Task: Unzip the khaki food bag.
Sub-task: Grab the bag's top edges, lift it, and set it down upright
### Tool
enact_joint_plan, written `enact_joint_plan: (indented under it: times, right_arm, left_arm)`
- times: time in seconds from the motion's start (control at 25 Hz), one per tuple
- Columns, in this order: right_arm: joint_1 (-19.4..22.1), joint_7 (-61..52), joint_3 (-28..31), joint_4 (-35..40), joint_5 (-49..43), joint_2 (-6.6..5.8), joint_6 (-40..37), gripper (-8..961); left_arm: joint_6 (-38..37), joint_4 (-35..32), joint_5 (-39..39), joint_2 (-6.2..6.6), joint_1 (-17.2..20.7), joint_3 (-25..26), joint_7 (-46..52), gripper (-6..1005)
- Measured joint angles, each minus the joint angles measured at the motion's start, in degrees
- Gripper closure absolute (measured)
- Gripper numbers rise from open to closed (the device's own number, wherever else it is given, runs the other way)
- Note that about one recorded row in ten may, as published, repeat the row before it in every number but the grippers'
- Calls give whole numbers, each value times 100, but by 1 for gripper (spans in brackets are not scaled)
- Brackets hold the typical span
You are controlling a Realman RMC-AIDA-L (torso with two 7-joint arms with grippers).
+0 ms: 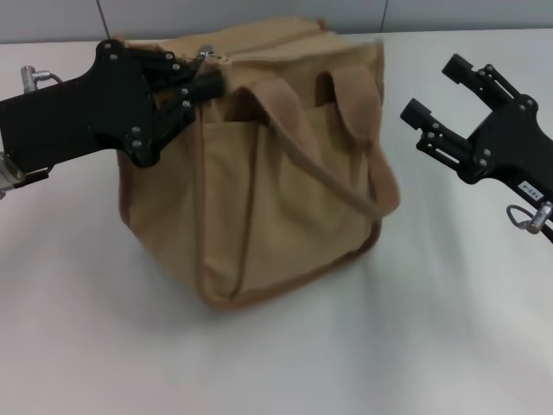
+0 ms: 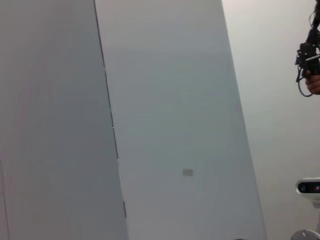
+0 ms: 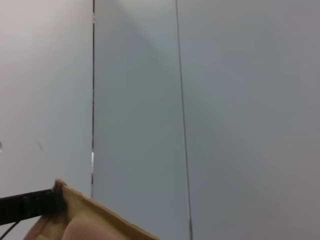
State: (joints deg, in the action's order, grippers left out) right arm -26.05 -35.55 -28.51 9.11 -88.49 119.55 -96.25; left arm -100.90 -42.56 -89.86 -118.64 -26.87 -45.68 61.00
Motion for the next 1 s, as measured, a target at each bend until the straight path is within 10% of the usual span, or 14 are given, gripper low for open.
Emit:
enact_joint_plan:
  times: [1.0]
  right_arm:
    - [-85,-21,240,-32,44,-3,-53,146]
  left_arm:
    - [252,798,265,-3,1413,824,-105,799]
